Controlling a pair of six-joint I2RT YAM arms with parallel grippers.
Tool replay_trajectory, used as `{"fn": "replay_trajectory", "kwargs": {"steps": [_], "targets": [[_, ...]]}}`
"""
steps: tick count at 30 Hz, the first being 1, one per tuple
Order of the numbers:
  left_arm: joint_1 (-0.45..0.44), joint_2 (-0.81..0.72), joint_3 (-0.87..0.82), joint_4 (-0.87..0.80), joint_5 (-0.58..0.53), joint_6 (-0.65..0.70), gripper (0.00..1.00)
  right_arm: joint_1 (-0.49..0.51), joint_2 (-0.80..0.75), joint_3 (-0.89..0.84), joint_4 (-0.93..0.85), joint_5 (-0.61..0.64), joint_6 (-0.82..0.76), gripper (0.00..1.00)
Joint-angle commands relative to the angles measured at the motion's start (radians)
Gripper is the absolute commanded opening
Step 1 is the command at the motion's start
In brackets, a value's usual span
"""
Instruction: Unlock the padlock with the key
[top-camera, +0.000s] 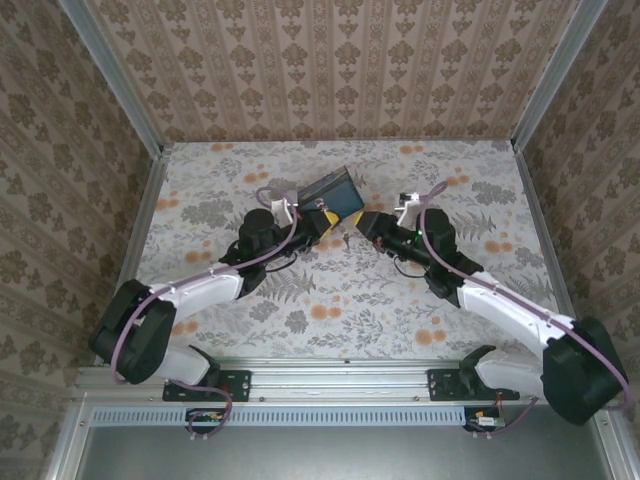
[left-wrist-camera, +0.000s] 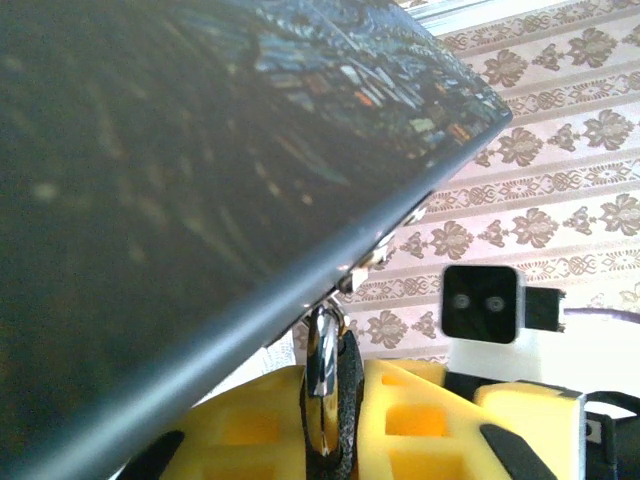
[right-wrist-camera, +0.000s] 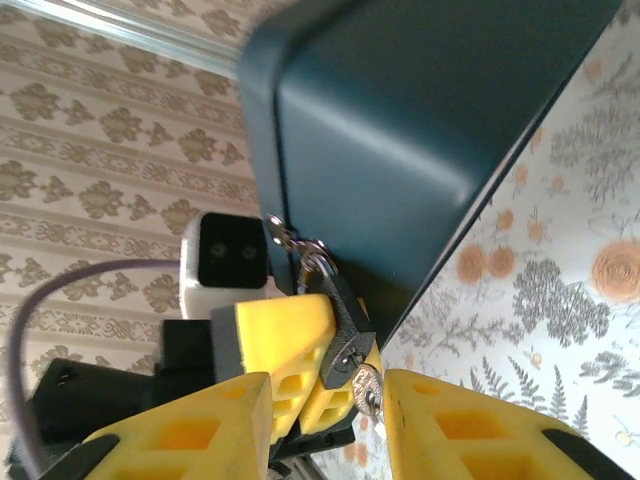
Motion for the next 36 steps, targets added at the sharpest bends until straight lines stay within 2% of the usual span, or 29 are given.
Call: {"fn": "replay_trajectory", "kwargs": {"steps": [1,5,21,36], "targets": [[0.014,-0.052,-0.005,-0.001,0.021,0.056,0.0,-0.015,-0.044,-0.028,-0.073,-0.03,-0.076,0.33],[0.014,-0.059,-0.01,0.001,0.019,0.054,0.0,-0.014,-0.017,-0.012,-0.056,-0.076,-0.101,0.26],[0.012,-0.068,-0.008,0.0,0.015,0.057,0.0,0.051,0.203,0.053,0.163,-0.134,-0.023,0.24],[0.011,-0.054,-0.008,0.033,0.028,0.038,0.0,0.066,0.297,0.08,0.256,-0.154,0.038,0.02]]}}
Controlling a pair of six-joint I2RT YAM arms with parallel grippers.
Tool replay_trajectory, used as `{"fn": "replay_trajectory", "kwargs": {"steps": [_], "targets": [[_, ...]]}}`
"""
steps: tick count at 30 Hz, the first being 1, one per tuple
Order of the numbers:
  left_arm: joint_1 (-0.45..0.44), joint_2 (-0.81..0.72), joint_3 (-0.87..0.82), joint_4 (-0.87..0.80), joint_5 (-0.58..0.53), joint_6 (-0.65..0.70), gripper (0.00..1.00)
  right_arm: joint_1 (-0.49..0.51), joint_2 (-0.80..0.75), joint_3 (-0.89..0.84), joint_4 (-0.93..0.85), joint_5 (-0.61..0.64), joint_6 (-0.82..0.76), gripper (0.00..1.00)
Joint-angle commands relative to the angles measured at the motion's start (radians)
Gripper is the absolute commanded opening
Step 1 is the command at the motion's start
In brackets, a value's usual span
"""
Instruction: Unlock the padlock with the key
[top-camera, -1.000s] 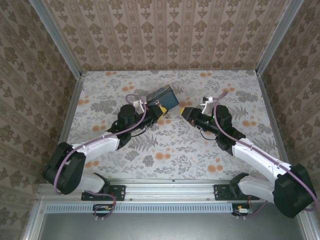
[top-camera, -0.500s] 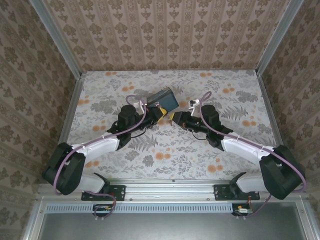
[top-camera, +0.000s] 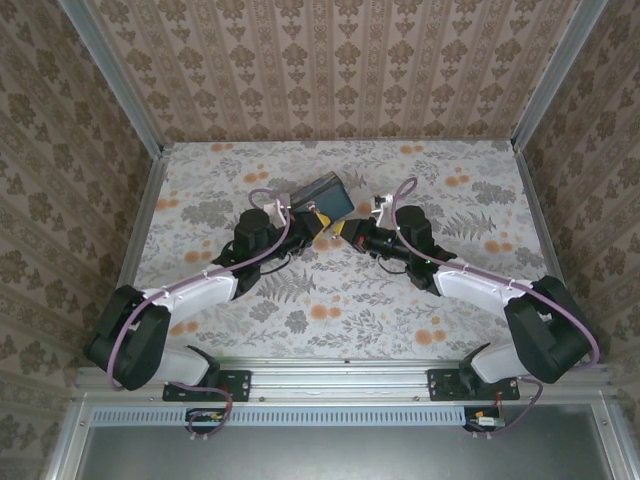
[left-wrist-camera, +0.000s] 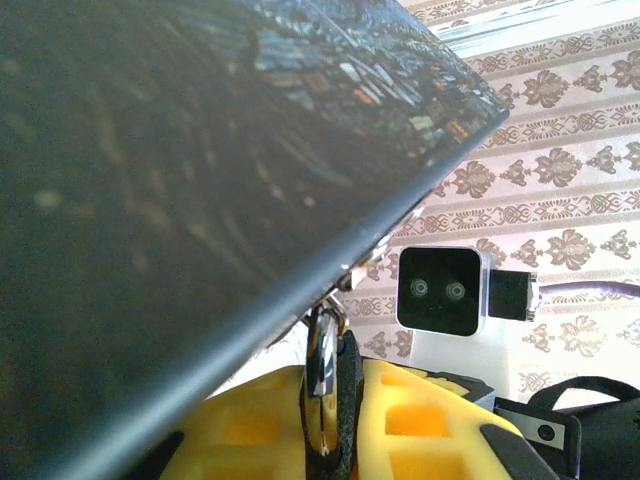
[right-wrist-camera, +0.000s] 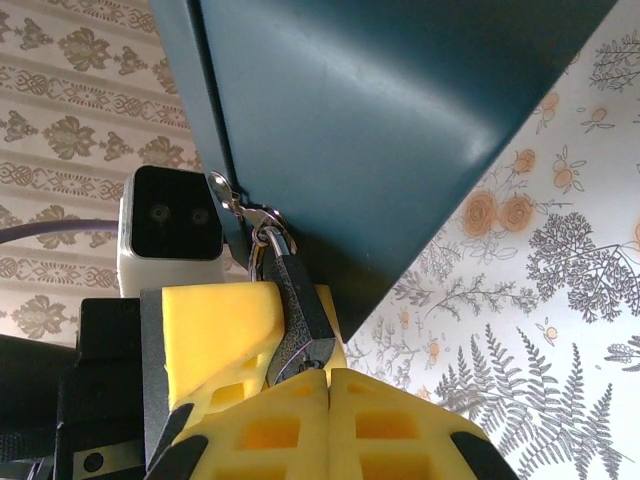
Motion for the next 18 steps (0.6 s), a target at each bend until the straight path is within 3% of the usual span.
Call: {"fn": "replay_trajectory", "kwargs": {"steps": [1,10,15,18], "targets": [[-0.018,-0.02,0.01,0.118,0.044,0.015,0.0,0.019,0.032,0.04,0.088,-0.034,0.029,0.02],[-0.067,0.081,0.008,0.289,0.049,-0.09,0.0,0.036,0.117,0.092,0.219,-0.066,0.095,0.0],[-0.023,0.003,-0.012,0.157,0.022,-0.046,0.0,0.029,0.019,0.063,0.019,-0.034,-0.041,0.08],[0.007,-0.064,-0.008,0.038,0.015,0.0,0.0,0.012,-0.093,0.029,-0.182,0.023,-0.184,0.22]]}}
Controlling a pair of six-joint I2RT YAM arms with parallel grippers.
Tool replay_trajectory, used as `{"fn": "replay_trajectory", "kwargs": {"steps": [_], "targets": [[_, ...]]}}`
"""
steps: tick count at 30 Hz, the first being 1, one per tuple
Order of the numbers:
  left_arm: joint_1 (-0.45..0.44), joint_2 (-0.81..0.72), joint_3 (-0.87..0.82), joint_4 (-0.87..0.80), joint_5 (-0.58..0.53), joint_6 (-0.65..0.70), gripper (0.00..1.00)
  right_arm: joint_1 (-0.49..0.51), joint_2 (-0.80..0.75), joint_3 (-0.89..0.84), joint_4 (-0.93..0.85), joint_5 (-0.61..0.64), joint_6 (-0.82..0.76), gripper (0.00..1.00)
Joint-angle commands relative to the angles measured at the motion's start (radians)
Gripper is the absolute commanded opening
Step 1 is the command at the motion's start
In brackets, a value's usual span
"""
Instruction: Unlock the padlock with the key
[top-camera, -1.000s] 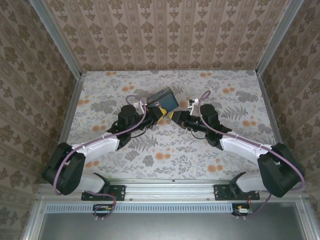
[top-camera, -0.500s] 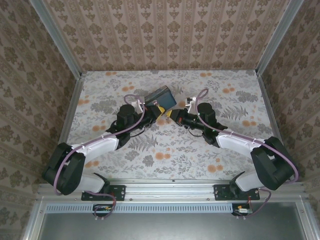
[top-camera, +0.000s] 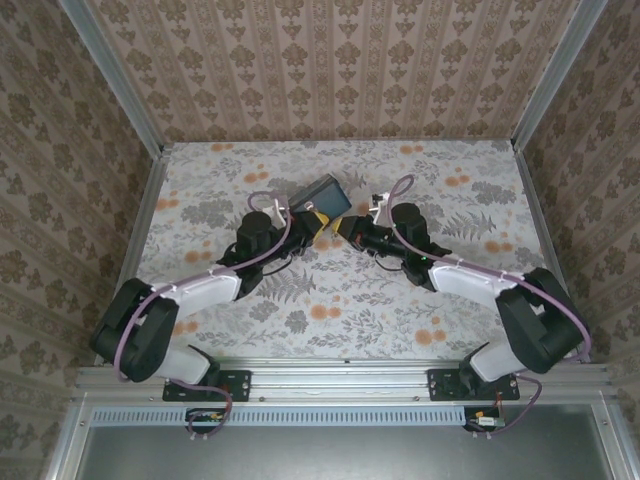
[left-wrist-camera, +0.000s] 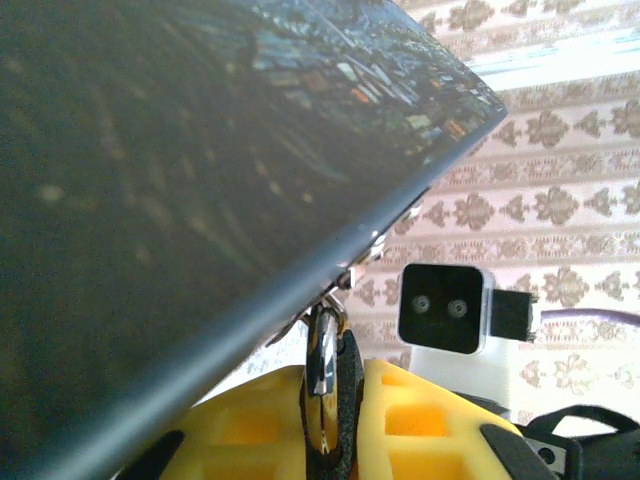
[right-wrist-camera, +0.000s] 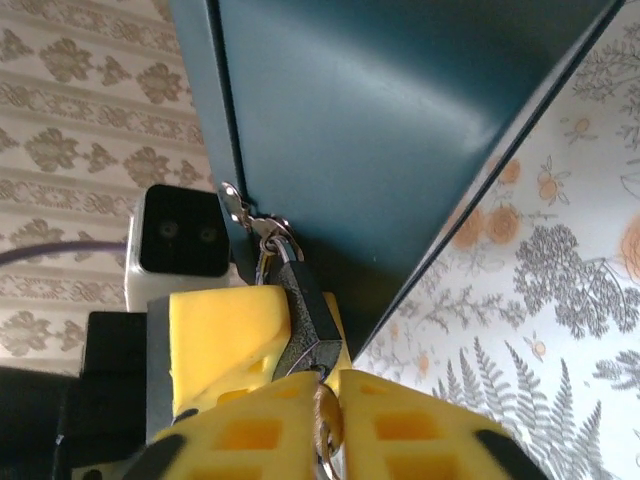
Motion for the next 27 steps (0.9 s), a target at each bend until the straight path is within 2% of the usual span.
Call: {"fn": "replay_trajectory", "kwargs": {"steps": [1,4,8,12,21,27], "targets": [[0.015,-0.108,0.016,-0.052,0.058,0.082,0.0,0.002,-0.144,-0.005,-0.2,0.022,-0.199,0.27],[0.034,-0.147,0.014,-0.113,0.055,0.103,0.0,-0.018,-0.225,-0.005,-0.349,0.04,-0.333,0.36],[0.042,-0.17,0.007,-0.131,0.058,0.097,0.0,-0.011,-0.324,0.006,-0.459,0.065,-0.552,0.38],[0.041,-0.171,0.016,-0.158,0.065,0.084,0.0,0.054,-0.366,0.007,-0.474,0.169,-0.769,0.37],[0.033,-0.179,0.047,-0.228,0.061,0.094,0.0,0.211,-0.225,0.018,-0.277,0.41,-1.154,0.39],[0.031,-0.178,0.041,-0.221,0.058,0.092,0.0,0.254,-0.151,0.02,-0.18,0.429,-1.282,0.4]]}}
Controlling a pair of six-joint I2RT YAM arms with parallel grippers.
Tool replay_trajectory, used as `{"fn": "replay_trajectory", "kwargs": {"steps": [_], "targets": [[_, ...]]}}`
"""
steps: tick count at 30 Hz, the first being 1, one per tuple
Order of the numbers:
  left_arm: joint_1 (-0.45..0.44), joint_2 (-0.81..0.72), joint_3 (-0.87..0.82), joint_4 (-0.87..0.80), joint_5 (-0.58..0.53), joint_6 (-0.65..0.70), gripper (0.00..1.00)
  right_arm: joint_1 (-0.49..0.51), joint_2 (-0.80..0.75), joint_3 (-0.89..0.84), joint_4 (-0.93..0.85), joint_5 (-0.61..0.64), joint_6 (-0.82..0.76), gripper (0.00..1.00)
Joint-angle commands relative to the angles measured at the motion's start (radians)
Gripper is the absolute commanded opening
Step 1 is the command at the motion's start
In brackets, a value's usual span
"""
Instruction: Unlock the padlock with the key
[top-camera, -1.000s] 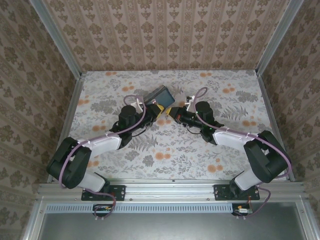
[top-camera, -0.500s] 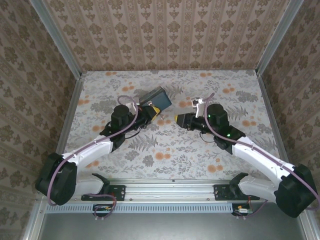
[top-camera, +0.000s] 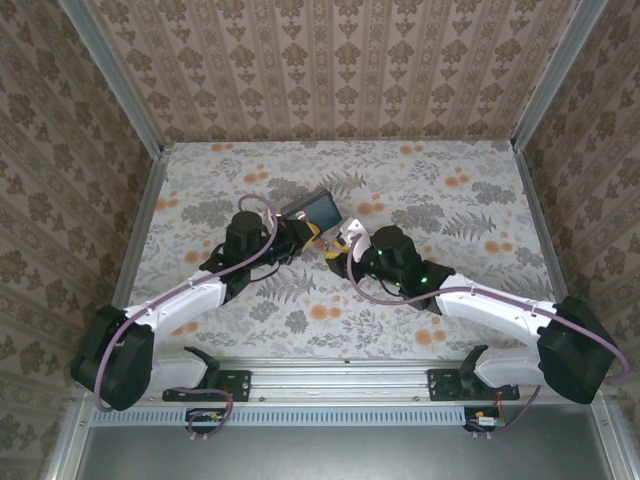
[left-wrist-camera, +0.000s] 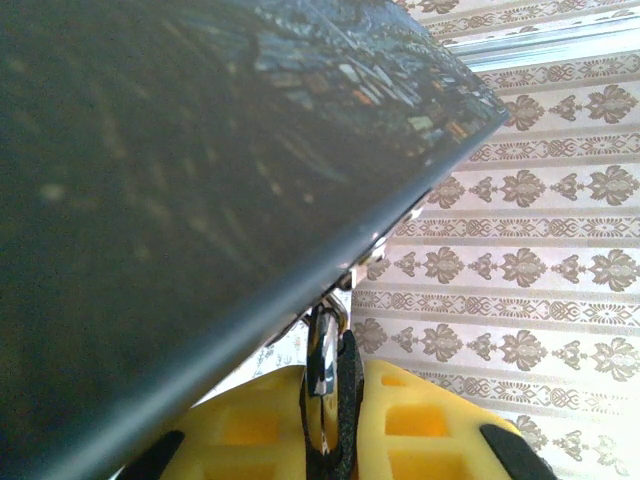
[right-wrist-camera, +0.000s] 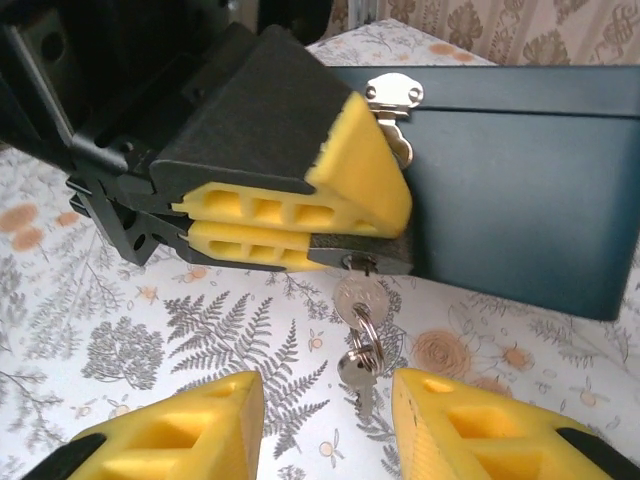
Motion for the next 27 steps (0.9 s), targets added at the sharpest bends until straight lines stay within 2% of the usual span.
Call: {"fn": "replay_trajectory", "kwargs": {"steps": [1,12,20,24,27], "targets": [[-0.007,-0.034,0.039,0.071,0.011,0.034,0.0,0.011,0.023,0.02,0.114,0.071,-0.132,0.4],[-0.007,-0.026,0.038,0.091,0.022,0.028,0.0,0.012,0.103,0.036,0.153,0.118,-0.216,0.4],[-0.009,-0.019,0.033,0.104,0.03,0.025,0.0,0.012,0.115,0.054,0.188,0.129,-0.2,0.39],[-0.01,-0.019,0.033,0.109,0.031,0.023,0.0,0.012,0.15,0.065,0.186,0.131,-0.192,0.3],[-0.013,-0.015,0.035,0.112,0.037,0.025,0.0,0.012,0.157,0.069,0.193,0.126,-0.187,0.29]]}}
